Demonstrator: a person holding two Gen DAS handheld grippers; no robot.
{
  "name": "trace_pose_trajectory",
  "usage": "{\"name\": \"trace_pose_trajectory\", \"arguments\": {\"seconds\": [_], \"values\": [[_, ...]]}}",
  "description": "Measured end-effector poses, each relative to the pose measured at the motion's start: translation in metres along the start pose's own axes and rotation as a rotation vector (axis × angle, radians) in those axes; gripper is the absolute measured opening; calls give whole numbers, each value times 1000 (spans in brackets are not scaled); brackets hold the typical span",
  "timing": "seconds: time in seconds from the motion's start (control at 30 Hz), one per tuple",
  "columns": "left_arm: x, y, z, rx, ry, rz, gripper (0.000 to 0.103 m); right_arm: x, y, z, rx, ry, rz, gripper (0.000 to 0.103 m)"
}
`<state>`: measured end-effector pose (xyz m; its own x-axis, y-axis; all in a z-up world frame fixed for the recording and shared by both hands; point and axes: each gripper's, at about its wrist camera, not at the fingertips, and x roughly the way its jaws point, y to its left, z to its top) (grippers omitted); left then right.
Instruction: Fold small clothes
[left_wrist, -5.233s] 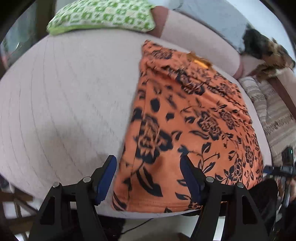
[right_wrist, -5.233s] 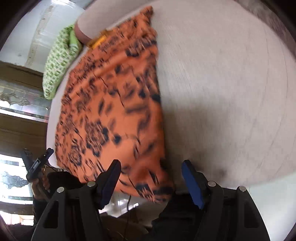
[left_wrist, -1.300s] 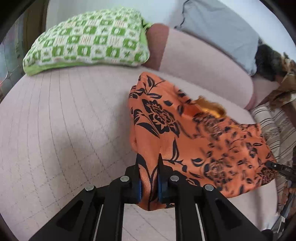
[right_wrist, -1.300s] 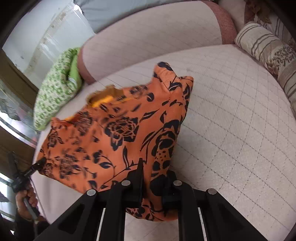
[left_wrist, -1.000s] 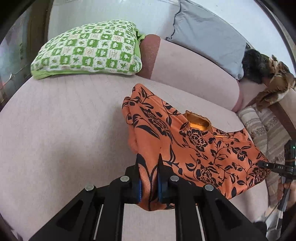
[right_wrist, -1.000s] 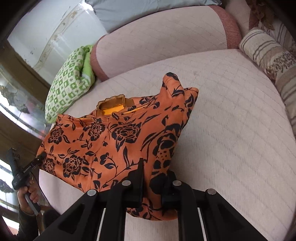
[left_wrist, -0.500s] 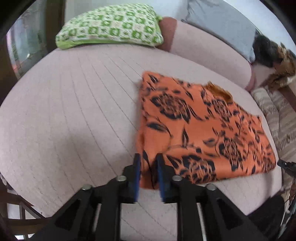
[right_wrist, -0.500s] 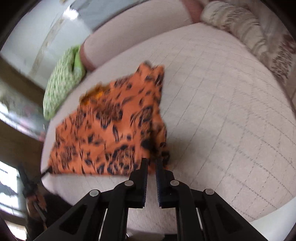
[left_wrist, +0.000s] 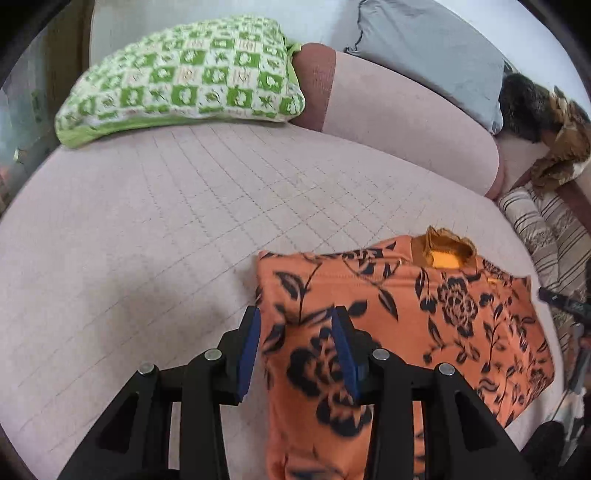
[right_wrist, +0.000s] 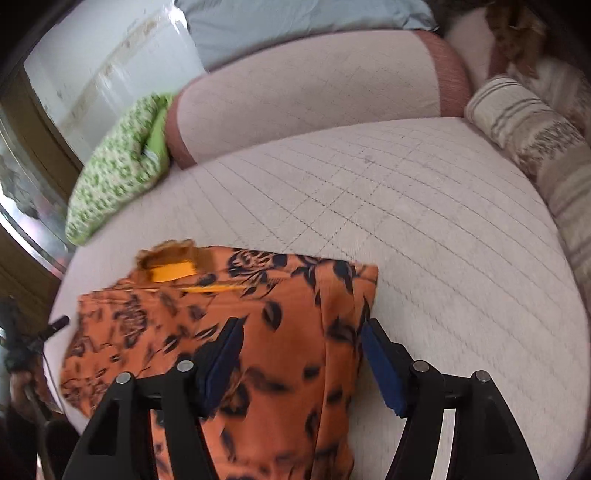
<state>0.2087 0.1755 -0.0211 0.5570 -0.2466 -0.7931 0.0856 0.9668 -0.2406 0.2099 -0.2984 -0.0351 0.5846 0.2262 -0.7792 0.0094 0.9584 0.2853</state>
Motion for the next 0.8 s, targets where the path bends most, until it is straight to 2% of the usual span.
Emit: {"name": "trace_pose_trajectory", "arguments": {"seconds": [0.27,0.4,0.57,0.63,0.67,0.7,0.73,0.8], "values": [[22,1,5,49,19,5,41,0,-2,-3,-33,-25,21,70],[21,8,5,8,0,16,51,-2,-7,2,-10,-26,32,70],[30,5,8,28,22,6,51,11,-5,5,-28,-10,18,70],[39,2,9,35,55,14,20,21,-5,6,-28,5,1,67],[46,1,10,30,83,40,6,26,-5,7,-32,16,-8,63],[47,2,11,21,85,43,5,34,-3,7,-40,40,-19,33],[46,0,12,22,84,47,4,43,-3,8,-45,83,-41,10],[33,-8,14,63,35,77,3,43,0,10,-57,89,-63,6]]}}
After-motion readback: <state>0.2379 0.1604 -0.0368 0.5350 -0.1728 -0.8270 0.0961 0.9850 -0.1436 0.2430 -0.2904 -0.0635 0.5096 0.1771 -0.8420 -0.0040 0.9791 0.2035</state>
